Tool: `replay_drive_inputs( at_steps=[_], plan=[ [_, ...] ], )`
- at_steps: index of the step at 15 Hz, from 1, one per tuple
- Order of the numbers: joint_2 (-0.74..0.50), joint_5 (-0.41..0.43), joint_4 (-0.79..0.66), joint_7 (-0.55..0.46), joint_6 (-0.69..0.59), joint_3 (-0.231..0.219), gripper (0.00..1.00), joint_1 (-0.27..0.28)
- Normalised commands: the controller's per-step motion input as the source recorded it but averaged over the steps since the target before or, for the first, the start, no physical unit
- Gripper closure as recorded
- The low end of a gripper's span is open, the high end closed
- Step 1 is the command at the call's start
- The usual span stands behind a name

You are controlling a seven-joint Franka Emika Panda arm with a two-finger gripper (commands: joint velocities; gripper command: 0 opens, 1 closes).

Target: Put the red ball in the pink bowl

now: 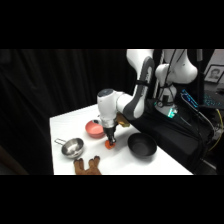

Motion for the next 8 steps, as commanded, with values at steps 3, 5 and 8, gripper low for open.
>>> replay_drive_inputs(
  at_steps=[3,5,8],
  plan=[
    [-0.41,0.021,-0.14,-0.06,-0.27,0.024,0.98,-0.002],
    [-0.41,0.010,-0.13,-0.08,-0.28,0.014,0.98,-0.032],
    [-0.40,-0.006,-0.13,-0.09,-0.26,0.005,0.98,-0.046]
  ],
)
